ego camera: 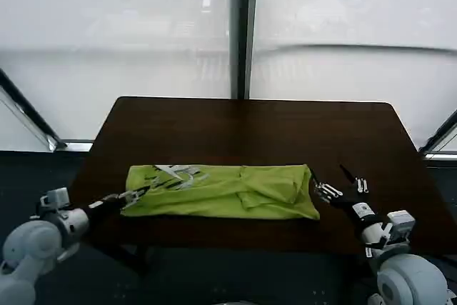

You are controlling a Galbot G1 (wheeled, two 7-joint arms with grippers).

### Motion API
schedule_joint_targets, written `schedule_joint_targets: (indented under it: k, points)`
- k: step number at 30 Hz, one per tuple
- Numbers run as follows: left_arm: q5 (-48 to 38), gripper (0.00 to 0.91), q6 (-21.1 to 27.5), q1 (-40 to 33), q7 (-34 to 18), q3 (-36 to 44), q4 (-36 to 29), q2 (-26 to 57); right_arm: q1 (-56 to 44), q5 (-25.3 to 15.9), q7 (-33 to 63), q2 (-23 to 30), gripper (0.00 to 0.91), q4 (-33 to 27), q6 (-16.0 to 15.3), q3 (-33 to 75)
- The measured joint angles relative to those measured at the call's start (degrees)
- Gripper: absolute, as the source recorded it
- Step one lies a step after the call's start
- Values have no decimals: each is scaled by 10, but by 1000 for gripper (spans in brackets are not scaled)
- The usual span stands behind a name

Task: Fold and organize the clothes.

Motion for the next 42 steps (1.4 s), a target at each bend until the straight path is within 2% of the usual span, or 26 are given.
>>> schedule_joint_targets:
  k: [2, 9, 13, 21, 25, 28, 34, 36, 42]
  points:
    - [-3, 0, 1, 0, -4, 0, -2, -3, 0, 0, 1, 1, 878, 0, 0, 0]
    - [6, 0, 3, 0, -28, -3, -16, -16, 3, -3, 2, 6, 878, -1, 3, -2]
    - [52, 0, 2, 5, -49, -16, -32, -26, 11, -16, 3, 10, 878, -10, 8, -10]
    - [263, 0, -2, 34, -48, -57, -86, -30, 27, -18, 8, 12, 878, -25, 12, -23]
    - [385, 0, -59, 62, -48, -83, -103, -27, 23, -18, 11, 16, 878, -23, 13, -20]
    - [433, 0, -72, 78, -49, -86, -119, -34, 18, -18, 11, 19, 878, -16, 13, -15]
    - [404, 0, -19, 70, -66, -51, -175, -59, 4, -22, 8, 28, 878, -1, 15, -4]
    - [364, 0, 0, 61, -86, -29, -195, -70, -1, -29, 7, 34, 878, 2, 17, -1]
    - [237, 0, 1, 16, -138, 39, -212, -98, -15, -53, 6, 52, 878, 9, 23, 1]
